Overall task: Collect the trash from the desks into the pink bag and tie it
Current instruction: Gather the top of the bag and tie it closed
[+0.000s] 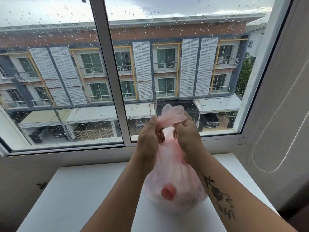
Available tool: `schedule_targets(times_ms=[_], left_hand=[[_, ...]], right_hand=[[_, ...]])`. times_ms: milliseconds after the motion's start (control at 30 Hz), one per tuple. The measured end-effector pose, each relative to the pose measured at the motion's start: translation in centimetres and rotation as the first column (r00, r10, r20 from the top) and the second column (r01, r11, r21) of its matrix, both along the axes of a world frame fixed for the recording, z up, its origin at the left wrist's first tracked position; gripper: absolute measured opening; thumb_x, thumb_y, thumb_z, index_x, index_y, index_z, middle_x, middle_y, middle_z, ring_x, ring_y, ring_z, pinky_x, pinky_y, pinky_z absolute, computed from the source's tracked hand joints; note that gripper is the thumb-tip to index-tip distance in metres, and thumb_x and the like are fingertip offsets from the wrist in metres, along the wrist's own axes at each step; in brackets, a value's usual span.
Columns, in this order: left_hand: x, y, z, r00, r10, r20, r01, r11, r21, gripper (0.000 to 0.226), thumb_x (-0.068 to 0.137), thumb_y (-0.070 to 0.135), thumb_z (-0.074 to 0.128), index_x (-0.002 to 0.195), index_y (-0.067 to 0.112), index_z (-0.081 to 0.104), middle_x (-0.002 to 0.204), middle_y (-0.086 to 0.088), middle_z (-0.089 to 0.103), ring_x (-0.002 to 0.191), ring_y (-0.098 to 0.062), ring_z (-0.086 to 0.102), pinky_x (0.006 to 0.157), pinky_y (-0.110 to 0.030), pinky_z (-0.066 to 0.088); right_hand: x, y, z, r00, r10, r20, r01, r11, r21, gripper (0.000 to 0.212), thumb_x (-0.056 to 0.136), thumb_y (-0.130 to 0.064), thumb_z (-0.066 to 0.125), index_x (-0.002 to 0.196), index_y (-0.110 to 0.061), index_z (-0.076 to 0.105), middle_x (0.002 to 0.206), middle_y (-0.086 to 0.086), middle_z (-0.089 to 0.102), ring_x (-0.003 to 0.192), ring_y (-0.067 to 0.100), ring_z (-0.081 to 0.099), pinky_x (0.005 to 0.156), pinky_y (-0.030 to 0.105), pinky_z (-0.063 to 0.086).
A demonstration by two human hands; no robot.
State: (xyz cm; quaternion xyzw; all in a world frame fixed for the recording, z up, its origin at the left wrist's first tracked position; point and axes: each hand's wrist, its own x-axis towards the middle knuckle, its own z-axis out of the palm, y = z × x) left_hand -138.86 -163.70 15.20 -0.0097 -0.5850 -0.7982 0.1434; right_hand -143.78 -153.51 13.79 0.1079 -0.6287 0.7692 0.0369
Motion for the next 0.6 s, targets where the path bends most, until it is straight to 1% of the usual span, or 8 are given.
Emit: schedule_targets(times_ms=[67,100,200,300,400,467,533,600], left_hand=[[0.0,0.0,-0.2,1.0,0.009,-0.007,-0.01,0.998,-0.067,0.022,0.104,0.021,0.044,0.093,0.012,0.061,0.059,0.002,0.04,0.053,-0.009,0.034,0.051,-0.022,0.032],[0.0,-0.1,-0.2,1.0,0.006,-0.006,-0.007,0.996,-0.085,0.013,0.102,0.018,0.049,0.105,0.013,0.06,0.059,0.002,0.041,0.053,-0.009,0.035,0.05,-0.02,0.034],[-0.2,-0.4,-0.2,0.996,-0.058,0.061,0.064,0.992,-0.108,0.037,0.092,0.025,0.064,0.124,0.016,0.048,0.059,0.003,0.045,0.05,-0.008,0.038,0.047,-0.019,0.036],[-0.5,-0.5,0.3,0.987,-0.098,0.124,0.119,0.978,-0.173,0.04,0.086,0.036,0.069,0.108,0.006,0.056,0.057,0.004,0.045,0.05,-0.009,0.035,0.046,-0.021,0.033],[-0.9,-0.5,0.7,0.98,-0.04,0.197,0.061,0.993,-0.105,0.035,0.086,0.042,0.067,0.086,0.007,0.062,0.053,0.005,0.045,0.046,-0.008,0.032,0.046,-0.023,0.029],[-1.2,-0.5,0.7,0.977,-0.022,0.212,0.027,0.999,-0.018,0.024,0.09,0.036,0.066,0.086,0.012,0.066,0.055,0.005,0.046,0.045,-0.007,0.031,0.044,-0.021,0.029],[-1.1,-0.3,0.8,0.978,-0.034,0.204,0.024,0.999,0.048,0.016,0.092,0.029,0.065,0.088,0.013,0.068,0.058,0.003,0.048,0.044,-0.007,0.031,0.042,-0.022,0.029],[-1.1,-0.2,0.8,0.983,-0.02,0.183,0.008,0.998,0.065,0.012,0.093,0.022,0.065,0.086,0.013,0.064,0.057,0.005,0.051,0.041,-0.004,0.036,0.041,-0.02,0.032]], right_hand=[[-0.2,-0.2,0.1,0.996,-0.085,0.023,0.086,0.996,-0.029,0.026,0.092,-0.014,0.056,0.116,-0.025,0.054,0.09,0.0,0.061,0.065,0.005,0.049,0.061,0.024,0.041],[-0.1,-0.4,0.2,0.993,-0.117,0.035,0.118,0.992,-0.046,0.021,0.091,-0.014,0.057,0.11,-0.022,0.052,0.087,0.003,0.06,0.064,0.007,0.049,0.061,0.027,0.041],[0.0,-0.5,0.4,0.996,-0.082,0.021,0.083,0.994,-0.078,0.007,0.089,-0.006,0.06,0.092,-0.007,0.054,0.069,0.008,0.052,0.057,0.013,0.042,0.055,0.033,0.037],[0.1,-0.5,0.3,0.999,0.036,0.013,-0.034,0.991,-0.128,0.013,0.087,-0.004,0.066,0.085,0.006,0.059,0.068,0.014,0.05,0.056,0.014,0.041,0.055,0.031,0.036],[0.1,-0.2,0.5,0.997,0.066,-0.032,-0.068,0.995,-0.074,0.006,0.086,0.0,0.065,0.081,-0.001,0.066,0.065,0.007,0.056,0.055,0.009,0.043,0.056,0.027,0.037],[0.3,0.1,0.8,0.995,0.083,-0.061,-0.084,0.996,-0.016,0.009,0.087,-0.001,0.064,0.082,-0.008,0.068,0.065,0.0,0.059,0.056,0.005,0.046,0.058,0.025,0.039],[0.6,0.7,1.0,0.984,0.173,-0.047,-0.174,0.984,-0.022,0.002,0.088,-0.013,0.065,0.086,-0.012,0.066,0.065,-0.006,0.058,0.058,0.005,0.046,0.059,0.024,0.039],[0.8,1.1,1.1,0.967,0.254,-0.018,-0.255,0.965,-0.064,0.017,0.086,-0.025,0.064,0.096,-0.012,0.06,0.073,-0.005,0.056,0.061,0.006,0.047,0.058,0.022,0.04]])
